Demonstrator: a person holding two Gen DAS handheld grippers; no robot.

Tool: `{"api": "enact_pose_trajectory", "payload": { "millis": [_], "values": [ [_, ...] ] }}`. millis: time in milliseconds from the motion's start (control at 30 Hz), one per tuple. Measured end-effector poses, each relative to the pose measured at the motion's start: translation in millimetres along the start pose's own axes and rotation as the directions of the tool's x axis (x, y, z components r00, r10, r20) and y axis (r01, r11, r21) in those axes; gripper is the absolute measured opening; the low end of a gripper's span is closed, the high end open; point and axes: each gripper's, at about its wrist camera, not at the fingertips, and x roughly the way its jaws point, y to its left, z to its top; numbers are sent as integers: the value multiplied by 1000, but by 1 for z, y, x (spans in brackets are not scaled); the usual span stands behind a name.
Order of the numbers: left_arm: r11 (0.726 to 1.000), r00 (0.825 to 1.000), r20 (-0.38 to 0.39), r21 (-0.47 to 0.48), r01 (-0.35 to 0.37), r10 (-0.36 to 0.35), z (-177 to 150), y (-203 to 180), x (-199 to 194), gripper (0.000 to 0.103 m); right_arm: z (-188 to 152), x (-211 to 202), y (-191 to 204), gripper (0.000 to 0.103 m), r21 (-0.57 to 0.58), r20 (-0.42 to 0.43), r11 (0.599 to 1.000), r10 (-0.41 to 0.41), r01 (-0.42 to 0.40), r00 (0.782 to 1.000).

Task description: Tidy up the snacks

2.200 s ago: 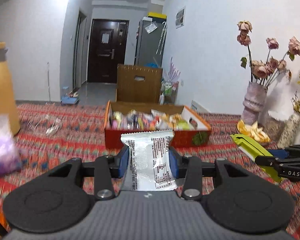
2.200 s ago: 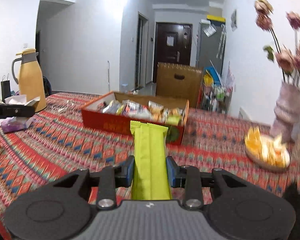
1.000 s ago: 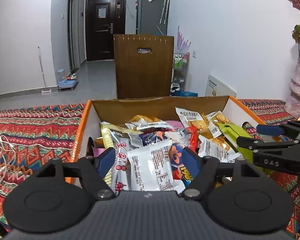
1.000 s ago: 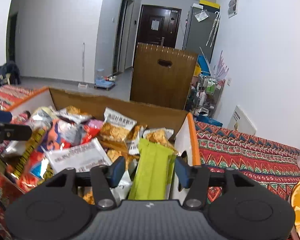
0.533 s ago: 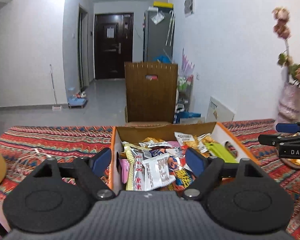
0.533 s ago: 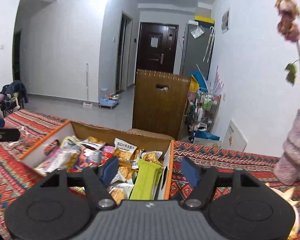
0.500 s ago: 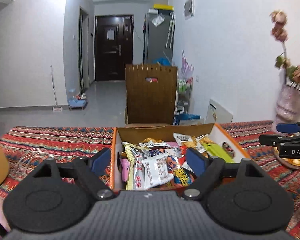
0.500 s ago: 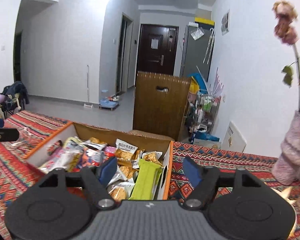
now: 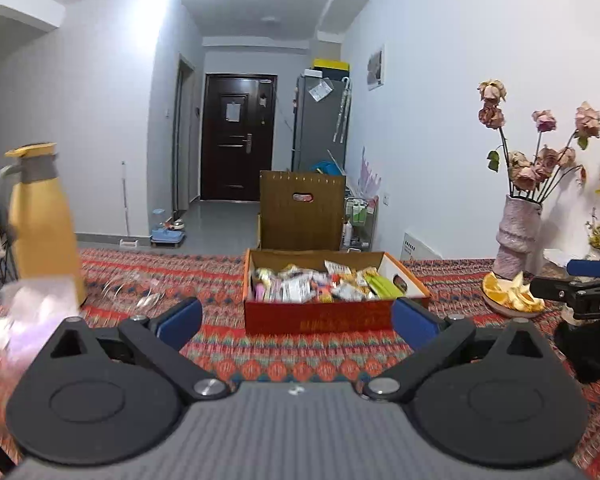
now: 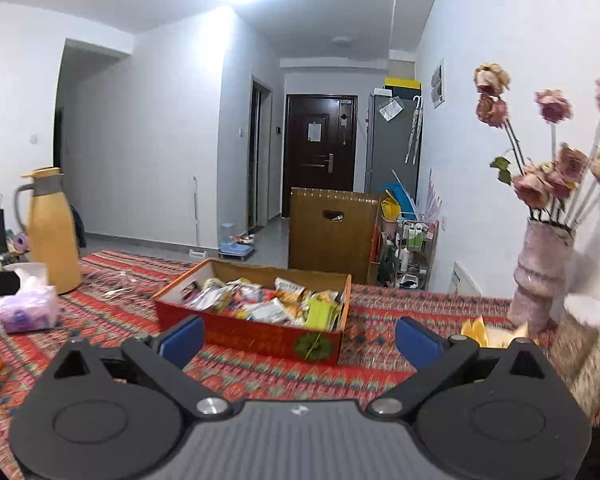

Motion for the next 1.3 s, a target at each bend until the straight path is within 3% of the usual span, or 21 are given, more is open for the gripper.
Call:
{"api": "enact_pose_trajectory", "payload": {
  "millis": [200, 467, 600, 733, 900, 1300],
  "values": [
    [999, 1000, 12, -41, 10, -9, -51, -4, -74, 103, -55, -79, 20, 103, 9, 44, 1000, 8, -8, 999],
    [996, 996, 22, -41, -84, 85, -117, -20, -140, 103, -130, -145, 53, 103, 15, 35, 1000, 10, -10, 999],
    [995, 995, 15, -21, -100, 101, -146, -32, -153, 103, -161, -166, 68, 103, 40, 50, 999, 28, -30, 998],
    [996, 996, -22, 23, -82, 82, -168, -40, -145, 103, -188, -158, 86, 103, 74, 10, 996, 49, -49, 999],
    [998, 996, -62, -4, -63, 63, -176, -38, -137, 103, -197, -151, 105, 103, 60, -22, 996, 73, -71, 997],
    [997, 996, -51, -9, -73, 72, -174, -35, -141, 103, -192, -156, 103, 103, 68, -13, 995, 69, -68, 998]
  ]
}}
